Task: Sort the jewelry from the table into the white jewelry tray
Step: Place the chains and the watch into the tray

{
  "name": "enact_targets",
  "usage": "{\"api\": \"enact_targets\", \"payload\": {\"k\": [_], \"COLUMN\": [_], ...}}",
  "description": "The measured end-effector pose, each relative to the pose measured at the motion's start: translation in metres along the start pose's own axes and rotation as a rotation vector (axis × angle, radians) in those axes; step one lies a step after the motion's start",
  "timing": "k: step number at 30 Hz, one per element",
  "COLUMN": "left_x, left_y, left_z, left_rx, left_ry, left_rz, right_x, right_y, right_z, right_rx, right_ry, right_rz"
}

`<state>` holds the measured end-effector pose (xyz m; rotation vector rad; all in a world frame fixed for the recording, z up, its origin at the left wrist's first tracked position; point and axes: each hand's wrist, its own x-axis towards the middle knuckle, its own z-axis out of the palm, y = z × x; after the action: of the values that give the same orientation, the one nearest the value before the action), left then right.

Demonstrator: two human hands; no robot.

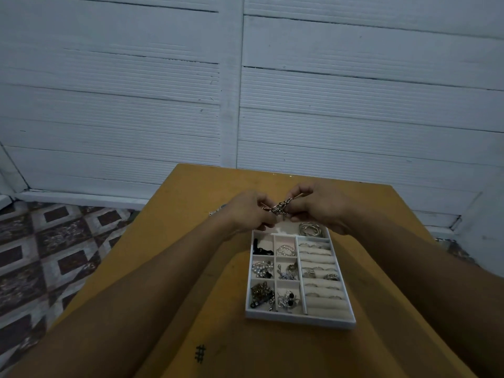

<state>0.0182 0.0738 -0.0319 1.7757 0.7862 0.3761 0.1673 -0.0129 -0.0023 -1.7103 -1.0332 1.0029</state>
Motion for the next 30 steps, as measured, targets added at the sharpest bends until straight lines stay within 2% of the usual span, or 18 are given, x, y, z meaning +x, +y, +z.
{"api": "enact_targets", "payload": {"k": [7, 10, 14, 18, 25, 30], "left_x": [0.024, 0.030, 0.035, 0.036, 0.036, 0.036], "left_y": [-0.010, -0.015, -0.020, -0.021, -0.018, -0.020], "left_z": [-0.001, 0.002, 0.004, 0.005, 0.000, -0.006], "left_rx": [0.625, 0.699, 0.810, 0.970, 1.179, 1.184], "left_ry": [0.059, 0.065, 0.048, 0.077, 0.081, 0.081], "left_rz": [0.240, 0.279, 0.277, 0.351, 0.419, 0.394], "right_x": [0.017, 0.020, 0.028, 0.033, 0.031, 0.028], "right_y": [0.023, 0.029, 0.037, 0.041, 0.044, 0.047], "right_z": [-0.001, -0.001, 0.000, 0.003, 0.001, -0.004], "right_rx": [-0.058, -0.190, -0.569, -0.787, -1.005, -1.031], "right_ry": [0.021, 0.046, 0.089, 0.123, 0.114, 0.114], "right_rz": [0.039, 0.016, -0.087, -0.185, -0.226, -0.214]}}
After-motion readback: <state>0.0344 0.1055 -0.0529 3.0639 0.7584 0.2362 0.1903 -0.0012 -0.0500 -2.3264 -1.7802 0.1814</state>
